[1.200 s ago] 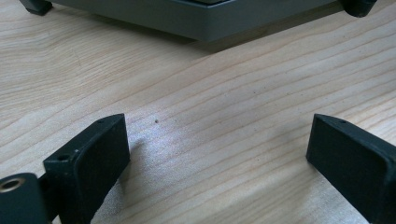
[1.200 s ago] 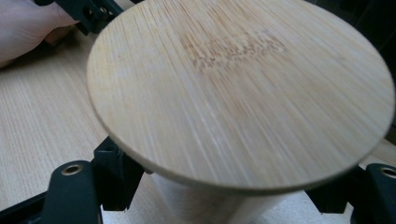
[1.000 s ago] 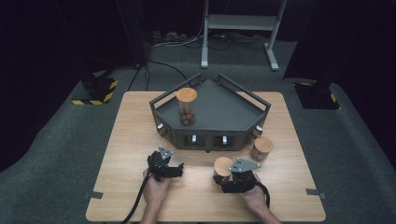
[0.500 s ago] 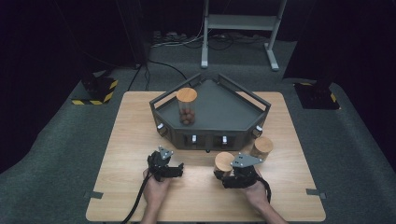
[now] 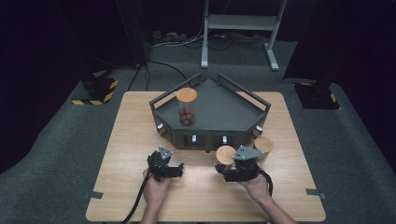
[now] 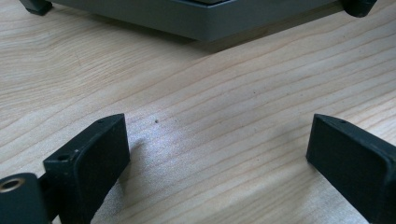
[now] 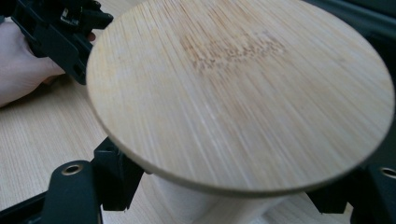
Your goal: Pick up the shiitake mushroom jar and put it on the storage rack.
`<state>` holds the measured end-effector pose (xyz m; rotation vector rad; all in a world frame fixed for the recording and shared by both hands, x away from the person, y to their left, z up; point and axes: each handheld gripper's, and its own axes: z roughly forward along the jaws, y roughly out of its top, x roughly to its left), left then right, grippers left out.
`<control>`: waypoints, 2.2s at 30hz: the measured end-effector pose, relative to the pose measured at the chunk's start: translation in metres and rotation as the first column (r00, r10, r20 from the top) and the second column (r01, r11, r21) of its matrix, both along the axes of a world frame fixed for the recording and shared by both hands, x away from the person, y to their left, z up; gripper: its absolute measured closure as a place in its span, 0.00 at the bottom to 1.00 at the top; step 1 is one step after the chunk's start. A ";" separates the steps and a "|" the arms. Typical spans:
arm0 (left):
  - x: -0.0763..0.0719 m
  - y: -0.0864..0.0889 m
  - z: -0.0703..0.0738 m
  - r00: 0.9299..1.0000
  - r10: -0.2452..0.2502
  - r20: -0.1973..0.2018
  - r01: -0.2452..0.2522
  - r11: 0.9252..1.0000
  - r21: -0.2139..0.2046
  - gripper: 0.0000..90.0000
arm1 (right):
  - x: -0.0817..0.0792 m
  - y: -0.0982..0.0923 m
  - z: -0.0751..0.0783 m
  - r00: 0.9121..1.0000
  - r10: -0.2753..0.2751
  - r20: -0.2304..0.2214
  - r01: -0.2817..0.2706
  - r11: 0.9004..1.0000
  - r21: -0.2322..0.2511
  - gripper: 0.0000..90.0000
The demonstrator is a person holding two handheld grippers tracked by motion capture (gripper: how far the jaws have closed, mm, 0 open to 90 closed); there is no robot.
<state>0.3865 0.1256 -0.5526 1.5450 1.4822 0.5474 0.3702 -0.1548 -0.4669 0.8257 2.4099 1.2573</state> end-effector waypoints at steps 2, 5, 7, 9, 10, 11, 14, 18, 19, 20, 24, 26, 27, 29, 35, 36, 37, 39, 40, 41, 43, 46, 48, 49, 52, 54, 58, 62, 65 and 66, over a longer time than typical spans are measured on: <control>0.000 0.000 0.000 1.000 0.000 0.000 0.000 1.000 0.000 0.07 | 0.001 0.000 0.004 1.000 0.002 0.005 -0.002 1.000 0.001 0.29; 0.000 0.000 0.000 1.000 0.000 0.000 0.000 1.000 0.000 0.07 | 0.003 0.000 0.010 1.000 0.007 0.009 -0.007 1.000 0.002 0.29; 0.000 0.000 0.000 1.000 0.000 0.000 0.000 1.000 0.000 0.07 | 0.005 -0.001 0.017 1.000 0.016 0.008 -0.016 1.000 0.009 0.28; 0.000 0.000 0.000 1.000 0.000 0.000 0.000 1.000 0.000 0.07 | 0.006 -0.001 0.021 1.000 0.019 0.009 -0.019 1.000 0.010 0.28; 0.000 0.000 0.000 1.000 0.000 0.000 0.000 1.000 0.000 0.07 | 0.006 -0.001 0.021 1.000 0.019 0.009 -0.019 1.000 0.010 0.28; 0.000 0.000 0.000 1.000 0.000 0.000 0.000 1.000 0.000 0.07 | 0.007 0.000 0.024 1.000 0.020 0.010 -0.020 1.000 0.007 0.29; 0.000 0.000 0.000 1.000 0.000 0.000 0.000 1.000 0.000 0.07 | 0.009 0.000 0.029 1.000 0.024 0.014 -0.024 1.000 0.005 0.28; 0.000 0.000 0.000 1.000 0.001 0.000 -0.001 1.000 -0.001 0.07 | 0.011 0.001 0.037 0.999 0.030 0.014 -0.030 1.000 0.008 0.29; 0.000 0.000 0.000 1.000 0.001 0.000 -0.001 1.000 -0.001 0.07 | 0.011 0.001 0.039 0.999 0.032 0.015 -0.032 0.999 0.009 0.28; 0.000 0.000 0.000 1.000 0.001 0.000 -0.001 1.000 -0.001 0.07 | 0.011 0.001 0.039 0.999 0.032 0.015 -0.032 0.999 0.009 0.28; 0.000 0.000 0.000 1.000 0.002 0.000 -0.002 1.000 -0.002 0.07 | 0.015 0.001 0.052 0.999 0.039 0.012 -0.039 0.999 0.025 0.28; 0.000 0.000 0.000 1.000 0.001 0.000 -0.001 1.000 -0.001 0.07 | 0.016 0.001 0.054 0.999 0.039 0.012 -0.040 0.999 0.028 0.29; 0.000 0.000 0.000 1.000 0.000 0.000 0.000 1.000 0.000 0.07 | 0.018 0.001 0.059 0.999 0.040 0.013 -0.041 0.999 0.032 0.29; 0.000 0.000 0.000 1.000 0.000 0.000 0.000 1.000 0.000 0.07 | 0.018 0.001 0.061 0.999 0.040 0.013 -0.040 0.999 0.033 0.29; 0.000 0.000 0.000 1.000 0.001 0.000 -0.001 1.000 -0.001 0.07 | 0.023 0.002 0.073 0.999 0.040 0.015 -0.041 0.999 0.035 0.28; 0.000 0.000 0.000 1.000 0.001 0.000 -0.001 1.000 -0.001 0.07 | 0.024 0.002 0.075 0.999 0.040 0.012 -0.041 0.999 0.036 0.29; 0.000 0.000 0.000 1.000 0.002 0.001 -0.002 1.000 -0.002 0.07 | 0.026 0.003 0.079 0.999 0.039 0.011 -0.039 0.999 0.037 0.28; 0.000 0.000 0.000 1.000 0.002 0.001 -0.002 1.000 -0.002 0.07 | 0.028 0.004 0.083 0.999 0.040 0.013 -0.040 0.999 0.035 0.29; 0.000 0.000 0.000 1.000 0.002 0.000 -0.002 1.000 -0.002 0.07 | 0.029 0.004 0.085 0.999 0.040 0.014 -0.040 0.999 0.035 0.28; 0.000 0.000 0.000 1.000 0.002 0.000 -0.002 1.000 -0.002 0.07 | 0.030 0.005 0.087 0.999 0.041 0.016 -0.041 0.999 0.035 0.29; 0.000 0.000 0.000 1.000 0.001 0.000 -0.001 1.000 -0.001 0.07 | 0.031 0.007 0.092 0.999 0.042 0.018 -0.042 0.999 0.032 0.29; 0.000 0.000 0.000 1.000 0.000 0.000 0.000 1.000 0.000 0.07 | 0.034 0.010 0.097 0.999 0.043 0.020 -0.044 0.999 0.030 0.29; 0.000 0.000 0.000 1.000 0.001 0.000 -0.001 1.000 -0.001 0.07 | 0.037 0.012 0.100 0.999 0.043 0.018 -0.044 0.999 0.032 0.28; 0.000 0.000 0.000 1.000 0.001 0.000 -0.001 1.000 -0.001 0.07 | 0.037 0.012 0.100 0.999 0.043 0.018 -0.044 0.999 0.032 0.28; 0.000 0.000 0.000 1.000 0.001 0.000 -0.001 1.000 0.000 0.07 | 0.042 0.015 0.103 0.999 0.036 0.013 -0.036 0.999 0.029 0.28; 0.000 0.000 0.000 1.000 0.000 0.000 0.000 1.000 0.000 0.07 | 0.043 0.016 0.104 0.999 0.033 0.015 -0.033 0.999 0.028 0.29; 0.000 0.000 0.000 1.000 0.001 0.000 -0.001 1.000 -0.001 0.07 | 0.048 0.018 0.108 0.999 0.029 0.013 -0.029 0.999 0.028 0.29; 0.000 0.000 0.000 1.000 0.001 0.000 -0.001 1.000 0.000 0.07 | 0.052 0.021 0.112 1.000 0.022 0.018 -0.023 1.000 0.021 0.28; 0.000 0.000 0.000 1.000 0.001 0.000 -0.001 1.000 0.000 0.07 | 0.054 0.022 0.114 1.000 0.019 0.019 -0.020 1.000 0.021 0.29; 0.000 0.000 0.000 1.000 0.000 0.000 0.000 1.000 0.000 0.07 | 0.057 0.023 0.115 1.000 0.015 0.016 -0.015 1.000 0.022 0.29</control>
